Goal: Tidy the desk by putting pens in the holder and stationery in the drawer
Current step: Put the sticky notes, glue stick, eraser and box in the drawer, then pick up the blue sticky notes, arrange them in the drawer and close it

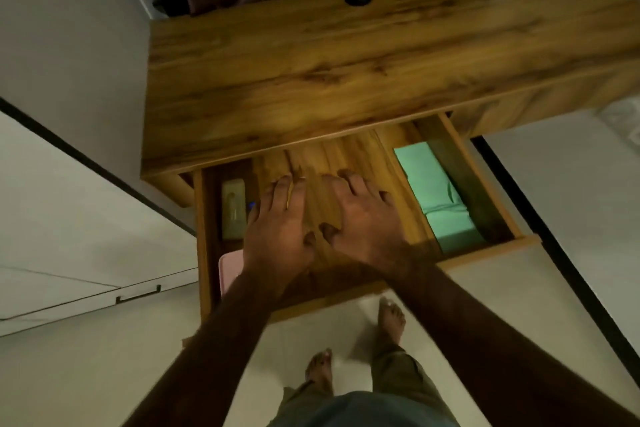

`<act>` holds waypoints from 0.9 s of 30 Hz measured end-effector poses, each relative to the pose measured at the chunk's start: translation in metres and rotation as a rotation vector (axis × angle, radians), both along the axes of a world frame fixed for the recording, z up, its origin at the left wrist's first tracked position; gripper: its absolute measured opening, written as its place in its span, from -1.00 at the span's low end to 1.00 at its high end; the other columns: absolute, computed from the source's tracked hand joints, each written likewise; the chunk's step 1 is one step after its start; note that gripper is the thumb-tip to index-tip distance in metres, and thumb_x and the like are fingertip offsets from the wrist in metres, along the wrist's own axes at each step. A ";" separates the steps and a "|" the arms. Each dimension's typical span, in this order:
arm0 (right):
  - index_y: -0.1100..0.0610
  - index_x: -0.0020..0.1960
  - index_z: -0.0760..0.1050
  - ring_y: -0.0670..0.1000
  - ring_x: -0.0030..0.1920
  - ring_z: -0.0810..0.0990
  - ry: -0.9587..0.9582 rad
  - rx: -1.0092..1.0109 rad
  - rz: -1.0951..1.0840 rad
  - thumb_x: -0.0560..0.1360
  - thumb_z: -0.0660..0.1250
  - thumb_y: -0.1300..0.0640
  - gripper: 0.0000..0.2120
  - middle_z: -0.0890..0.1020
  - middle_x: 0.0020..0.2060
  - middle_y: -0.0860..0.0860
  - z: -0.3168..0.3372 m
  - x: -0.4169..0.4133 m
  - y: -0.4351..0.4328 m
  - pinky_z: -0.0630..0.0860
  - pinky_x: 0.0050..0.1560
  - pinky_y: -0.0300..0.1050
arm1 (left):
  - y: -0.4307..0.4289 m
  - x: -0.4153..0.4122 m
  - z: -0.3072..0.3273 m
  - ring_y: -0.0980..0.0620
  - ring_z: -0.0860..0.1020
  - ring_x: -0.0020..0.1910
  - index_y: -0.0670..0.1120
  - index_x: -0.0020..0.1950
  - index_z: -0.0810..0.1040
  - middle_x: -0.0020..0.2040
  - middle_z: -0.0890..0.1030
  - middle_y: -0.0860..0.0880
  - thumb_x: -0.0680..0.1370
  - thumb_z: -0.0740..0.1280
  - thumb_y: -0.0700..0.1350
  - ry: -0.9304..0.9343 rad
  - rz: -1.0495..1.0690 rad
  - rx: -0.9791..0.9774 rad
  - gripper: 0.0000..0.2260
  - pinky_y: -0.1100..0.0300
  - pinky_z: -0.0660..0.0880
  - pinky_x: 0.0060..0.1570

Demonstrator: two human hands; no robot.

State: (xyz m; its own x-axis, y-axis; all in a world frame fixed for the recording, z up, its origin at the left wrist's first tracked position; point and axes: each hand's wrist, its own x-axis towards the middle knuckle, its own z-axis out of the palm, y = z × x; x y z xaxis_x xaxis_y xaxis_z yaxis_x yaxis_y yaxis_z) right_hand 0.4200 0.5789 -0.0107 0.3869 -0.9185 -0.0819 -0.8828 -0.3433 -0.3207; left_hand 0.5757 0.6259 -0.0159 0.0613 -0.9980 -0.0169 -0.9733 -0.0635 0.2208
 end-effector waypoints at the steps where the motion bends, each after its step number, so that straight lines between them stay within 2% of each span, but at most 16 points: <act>1: -0.11 0.57 0.07 0.12 0.52 0.24 -0.002 -0.005 -0.025 0.42 0.41 -0.21 -0.15 0.22 0.54 -0.01 0.002 -0.002 0.007 0.31 0.42 0.23 | 0.003 -0.002 0.004 -0.12 0.14 0.55 0.03 0.59 0.02 0.59 0.11 -0.04 0.47 0.41 0.14 -0.007 -0.019 -0.005 -0.18 -0.12 0.28 0.45; 5: -0.12 0.57 0.07 0.10 0.51 0.25 -0.007 -0.017 -0.163 0.41 0.41 -0.23 -0.15 0.21 0.54 -0.01 0.009 -0.024 0.042 0.31 0.40 0.21 | 0.014 -0.022 0.016 -0.10 0.21 0.53 0.01 0.56 0.13 0.55 0.19 -0.04 0.43 0.45 0.12 -0.021 -0.152 -0.033 -0.20 -0.10 0.37 0.39; 9: -0.14 0.57 0.08 0.09 0.50 0.26 -0.015 -0.016 -0.304 0.38 0.40 -0.23 -0.14 0.21 0.54 -0.02 0.010 -0.065 0.079 0.32 0.41 0.19 | 0.022 -0.065 0.024 -0.06 0.17 0.53 -0.01 0.55 0.13 0.55 0.21 -0.05 0.42 0.48 0.07 0.033 -0.308 -0.043 -0.18 -0.08 0.33 0.43; 14: -0.11 0.56 0.13 0.08 0.48 0.31 -0.037 -0.027 -0.553 0.40 0.38 -0.21 -0.19 0.28 0.51 -0.02 0.005 -0.131 0.140 0.38 0.37 0.14 | 0.049 -0.142 0.022 -0.06 0.22 0.53 -0.01 0.55 0.20 0.55 0.24 -0.04 0.44 0.48 0.02 0.015 -0.528 -0.056 -0.25 -0.03 0.33 0.43; 18: -0.09 0.56 0.13 0.09 0.49 0.30 -0.045 0.008 -0.746 0.44 0.36 -0.19 -0.23 0.27 0.52 -0.01 -0.006 -0.191 0.208 0.37 0.38 0.14 | 0.090 -0.212 0.012 -0.06 0.24 0.52 -0.01 0.54 0.20 0.55 0.25 -0.04 0.46 0.46 0.04 -0.023 -0.721 -0.027 -0.27 -0.01 0.37 0.40; 27: -0.07 0.55 0.18 0.09 0.45 0.35 -0.103 0.086 -1.107 0.46 0.35 -0.16 -0.28 0.30 0.49 -0.01 -0.033 -0.304 0.386 0.38 0.34 0.12 | 0.219 -0.346 -0.016 -0.03 0.15 0.56 0.00 0.56 0.15 0.58 0.18 -0.01 0.53 0.36 0.03 -0.071 -1.049 0.131 -0.34 0.01 0.25 0.46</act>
